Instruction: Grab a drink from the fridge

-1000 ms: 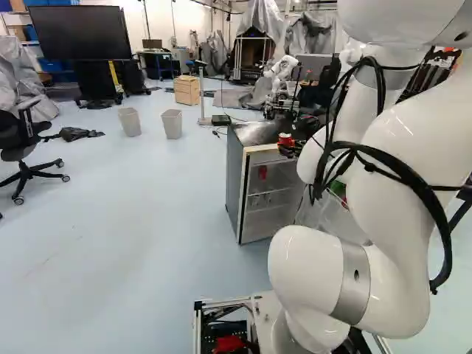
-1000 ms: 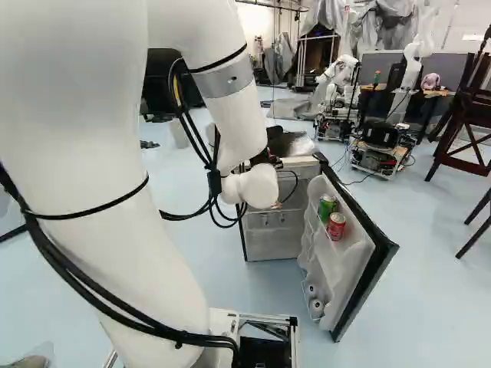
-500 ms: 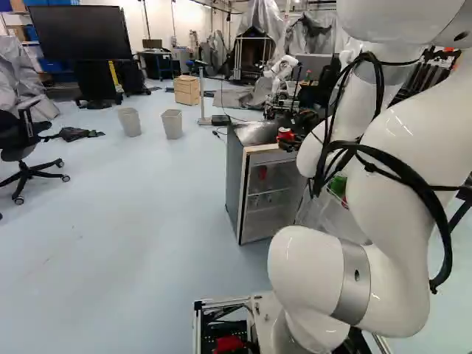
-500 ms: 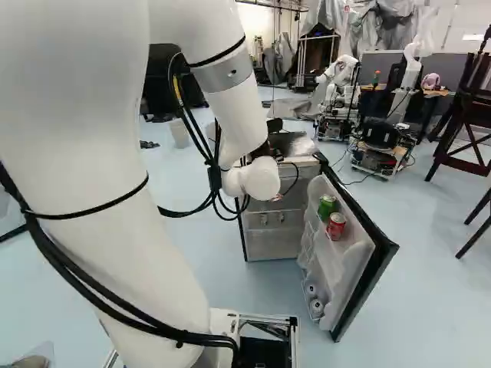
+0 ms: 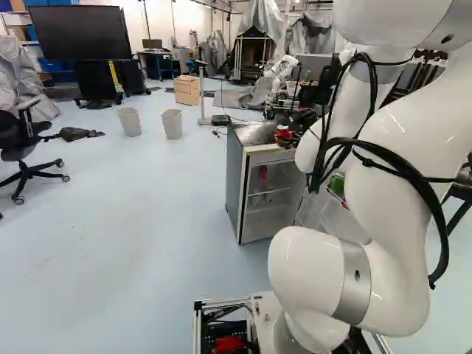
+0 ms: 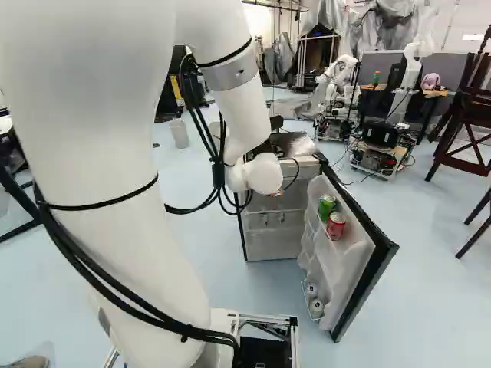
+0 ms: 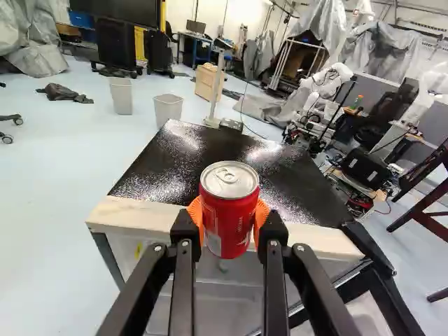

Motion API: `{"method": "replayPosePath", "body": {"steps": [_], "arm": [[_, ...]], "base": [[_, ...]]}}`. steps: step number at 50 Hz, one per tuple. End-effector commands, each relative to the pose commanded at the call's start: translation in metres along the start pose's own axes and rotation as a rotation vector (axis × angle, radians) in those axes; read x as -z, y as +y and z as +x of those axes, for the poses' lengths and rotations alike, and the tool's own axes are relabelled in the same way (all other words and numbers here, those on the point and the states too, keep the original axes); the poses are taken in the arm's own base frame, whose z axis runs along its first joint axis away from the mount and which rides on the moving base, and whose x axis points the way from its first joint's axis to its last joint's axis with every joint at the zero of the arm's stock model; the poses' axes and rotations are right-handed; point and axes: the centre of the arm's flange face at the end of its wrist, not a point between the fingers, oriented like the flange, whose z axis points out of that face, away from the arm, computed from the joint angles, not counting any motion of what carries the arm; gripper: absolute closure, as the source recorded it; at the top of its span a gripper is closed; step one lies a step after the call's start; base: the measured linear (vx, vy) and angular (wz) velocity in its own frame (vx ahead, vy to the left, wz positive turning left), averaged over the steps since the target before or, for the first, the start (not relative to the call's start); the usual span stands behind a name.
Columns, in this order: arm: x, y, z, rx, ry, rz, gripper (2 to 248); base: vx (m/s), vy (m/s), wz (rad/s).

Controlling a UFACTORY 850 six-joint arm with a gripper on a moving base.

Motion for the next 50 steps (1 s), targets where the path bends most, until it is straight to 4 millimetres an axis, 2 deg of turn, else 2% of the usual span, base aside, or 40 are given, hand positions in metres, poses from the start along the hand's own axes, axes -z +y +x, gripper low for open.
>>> {"method": "replayPosePath", "body": {"steps": [50], "arm": [[-0.055,0.003,0.011,0.025,0.03,0.049,158]], "base": [[0.0,0.0,0.0]]}}
